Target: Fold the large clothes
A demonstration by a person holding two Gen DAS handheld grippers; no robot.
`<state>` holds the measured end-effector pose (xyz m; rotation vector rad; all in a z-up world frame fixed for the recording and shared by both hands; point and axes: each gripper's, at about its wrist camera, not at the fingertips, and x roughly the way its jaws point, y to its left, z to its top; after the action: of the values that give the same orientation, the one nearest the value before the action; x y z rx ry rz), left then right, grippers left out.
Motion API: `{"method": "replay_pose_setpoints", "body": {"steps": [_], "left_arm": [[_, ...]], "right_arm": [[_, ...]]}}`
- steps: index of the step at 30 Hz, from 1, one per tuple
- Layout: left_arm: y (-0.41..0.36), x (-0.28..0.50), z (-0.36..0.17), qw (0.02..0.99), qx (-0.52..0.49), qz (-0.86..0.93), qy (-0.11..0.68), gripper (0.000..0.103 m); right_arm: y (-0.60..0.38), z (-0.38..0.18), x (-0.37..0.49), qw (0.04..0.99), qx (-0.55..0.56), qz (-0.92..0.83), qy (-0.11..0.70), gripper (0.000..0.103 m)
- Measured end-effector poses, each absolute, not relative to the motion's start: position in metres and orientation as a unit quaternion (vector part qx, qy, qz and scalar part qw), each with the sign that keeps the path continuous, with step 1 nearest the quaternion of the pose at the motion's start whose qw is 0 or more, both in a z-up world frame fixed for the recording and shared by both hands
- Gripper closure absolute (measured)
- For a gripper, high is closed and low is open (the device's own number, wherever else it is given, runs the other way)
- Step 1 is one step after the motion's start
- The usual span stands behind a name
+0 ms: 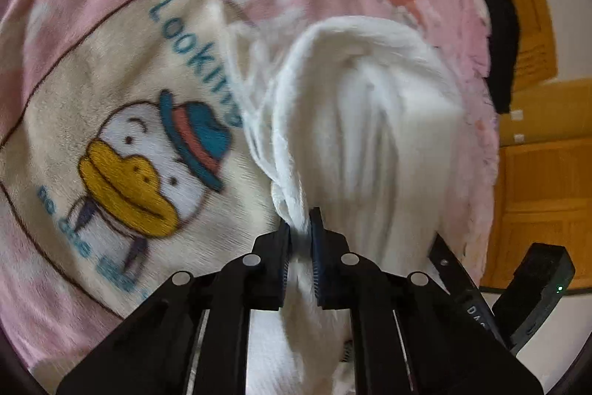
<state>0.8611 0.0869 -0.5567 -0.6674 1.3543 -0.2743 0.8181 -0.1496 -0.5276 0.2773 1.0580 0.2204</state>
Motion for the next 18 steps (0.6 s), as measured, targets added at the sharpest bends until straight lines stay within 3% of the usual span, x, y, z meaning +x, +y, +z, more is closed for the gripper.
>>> {"method": "replay_pose_setpoints", "body": {"steps": [10, 18], "left_arm": [[0.067, 0.828, -0.494, 0.733, -0.296, -0.212, 0.576, 0.094], [0.067, 0.731, -0.454, 0.777, -0.245, -0.258, 0.52, 0.094]], "right_arm": [[-0.136, -0.446, 0.771, 0.888, 0.039, 0.159, 0.43, 0.093], [-0.148, -0.414, 0.674, 0.91, 0.014, 0.204, 0.36, 0.093]]}}
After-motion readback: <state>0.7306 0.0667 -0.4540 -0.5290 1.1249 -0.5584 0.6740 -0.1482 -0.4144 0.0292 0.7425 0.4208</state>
